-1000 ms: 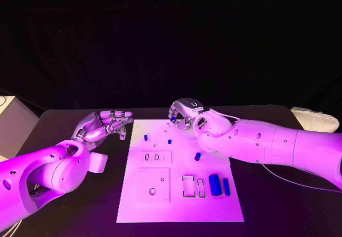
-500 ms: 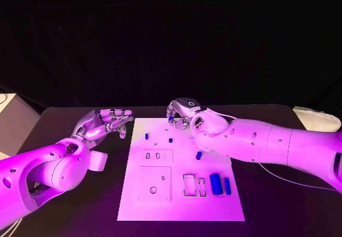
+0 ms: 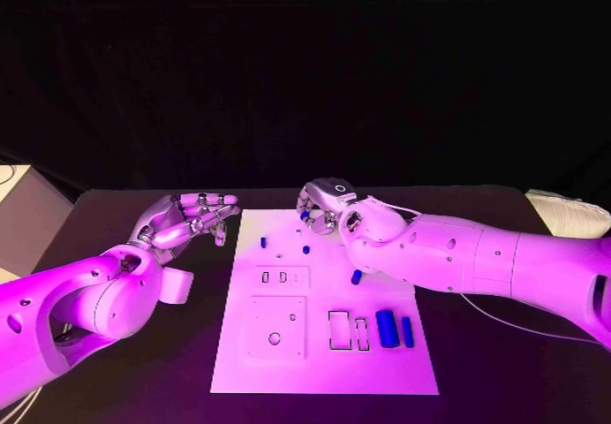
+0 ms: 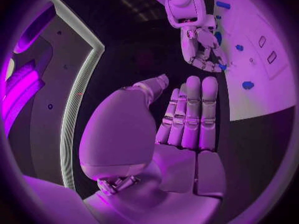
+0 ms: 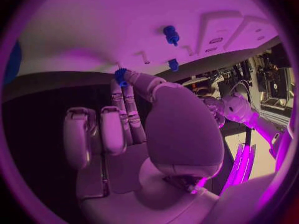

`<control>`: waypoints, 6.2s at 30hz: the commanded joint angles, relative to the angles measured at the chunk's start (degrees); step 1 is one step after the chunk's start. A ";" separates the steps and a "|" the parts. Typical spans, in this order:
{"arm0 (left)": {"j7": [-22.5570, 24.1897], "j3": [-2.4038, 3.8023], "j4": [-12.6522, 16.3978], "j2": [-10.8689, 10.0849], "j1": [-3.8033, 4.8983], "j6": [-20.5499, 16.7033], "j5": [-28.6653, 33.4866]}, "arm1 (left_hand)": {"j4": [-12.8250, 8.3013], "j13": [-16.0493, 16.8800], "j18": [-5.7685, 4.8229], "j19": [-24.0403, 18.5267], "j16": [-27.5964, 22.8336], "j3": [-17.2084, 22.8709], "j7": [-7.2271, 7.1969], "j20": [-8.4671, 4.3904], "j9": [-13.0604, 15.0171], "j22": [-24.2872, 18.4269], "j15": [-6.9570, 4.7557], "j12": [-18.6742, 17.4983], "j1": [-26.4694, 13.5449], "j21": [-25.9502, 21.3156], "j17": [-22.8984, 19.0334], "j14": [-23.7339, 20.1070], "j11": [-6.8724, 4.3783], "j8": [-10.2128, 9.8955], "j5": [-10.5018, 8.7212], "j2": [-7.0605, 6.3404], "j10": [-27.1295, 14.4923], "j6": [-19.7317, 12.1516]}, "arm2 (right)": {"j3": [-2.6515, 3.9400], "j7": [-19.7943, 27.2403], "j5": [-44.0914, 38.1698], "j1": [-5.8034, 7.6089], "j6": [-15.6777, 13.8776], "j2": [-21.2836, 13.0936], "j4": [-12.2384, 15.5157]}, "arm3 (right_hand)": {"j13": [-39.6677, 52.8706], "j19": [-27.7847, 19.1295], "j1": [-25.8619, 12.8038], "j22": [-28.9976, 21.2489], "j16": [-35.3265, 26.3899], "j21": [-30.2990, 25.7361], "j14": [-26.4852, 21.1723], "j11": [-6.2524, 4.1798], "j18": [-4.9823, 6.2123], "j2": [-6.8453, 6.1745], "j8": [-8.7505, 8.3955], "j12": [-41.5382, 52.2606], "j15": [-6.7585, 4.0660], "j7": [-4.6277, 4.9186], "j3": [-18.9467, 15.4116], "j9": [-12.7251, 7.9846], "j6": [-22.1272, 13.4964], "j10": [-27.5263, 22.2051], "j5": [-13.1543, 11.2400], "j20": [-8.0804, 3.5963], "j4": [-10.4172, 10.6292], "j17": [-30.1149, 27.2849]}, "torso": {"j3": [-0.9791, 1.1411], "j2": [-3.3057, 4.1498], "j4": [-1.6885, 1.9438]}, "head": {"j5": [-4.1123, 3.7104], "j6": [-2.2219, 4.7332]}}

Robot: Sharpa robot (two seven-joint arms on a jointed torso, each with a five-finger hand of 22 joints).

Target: Assemble the parts on the task board

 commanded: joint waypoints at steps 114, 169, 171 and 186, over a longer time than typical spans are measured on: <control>-0.28 0.02 -1.48 0.59 0.20 1.79 0.61 | -0.34 0.02 -0.25 0.47 0.73 0.52 -0.07 -0.03 0.22 1.02 -0.16 0.00 -0.37 1.25 0.18 -0.10 -0.19 -0.04 -0.34 0.58 0.09 -0.06 | 0.76 -2.73 13.09 1.82 12.59 -16.46 7.79 | 82.66 5.63 2.05 14.32 8.55 5.89 3.93 -1.84 -2.40 0.83 -3.51 83.75 0.79 1.46 -31.27 0.47 -10.69 13.48 8.92 0.83 17.70 17.38 | 0.35 -0.27 -1.44 | -0.35 -0.79; -0.87 0.01 -1.59 0.48 0.20 2.42 0.61 | -0.47 0.01 -0.25 0.41 0.89 0.66 -0.04 -0.04 0.28 1.09 -0.14 -0.01 -0.37 1.43 0.22 -0.12 -0.16 -0.02 -0.36 0.68 0.09 -0.07 | 0.79 -8.10 -2.00 1.32 2.14 -14.75 15.30 | 85.00 6.00 1.22 15.09 8.82 6.52 4.24 -4.22 -2.61 2.26 0.26 85.60 -1.29 -1.17 -23.89 1.26 -4.26 15.56 9.32 -1.03 17.40 18.80 | 0.31 -0.26 -1.40 | -0.06 -0.58; -0.89 0.01 -1.58 0.49 0.19 2.45 0.61 | -0.47 0.01 -0.25 0.41 0.89 0.66 -0.04 -0.04 0.28 1.09 -0.14 -0.01 -0.37 1.43 0.22 -0.12 -0.16 -0.02 -0.36 0.68 0.09 -0.07 | 0.79 -8.09 -2.51 1.32 1.94 -14.31 15.89 | 85.01 6.00 1.19 15.09 8.86 6.52 4.27 -4.22 -2.61 2.22 0.25 85.61 -1.29 -1.17 -23.87 1.26 -4.26 15.56 9.31 -1.03 17.41 18.92 | 0.33 -0.22 -1.35 | -0.02 -0.58; -0.94 0.01 -1.48 0.67 0.19 2.62 0.61 | -0.56 0.01 -0.27 0.40 0.96 0.73 -0.04 -0.03 0.31 1.17 -0.15 -0.01 -0.36 1.55 0.23 -0.15 -0.17 -0.01 -0.35 0.71 0.09 -0.09 | 0.70 -7.01 -3.33 0.71 2.82 -7.90 14.21 | 84.99 6.00 0.98 15.09 8.90 6.52 4.30 -4.22 -2.61 1.92 0.21 85.59 -1.29 -1.14 -23.73 1.22 -4.39 15.55 9.33 -1.05 17.43 19.11 | 0.24 -0.20 -1.24 | 0.39 -0.80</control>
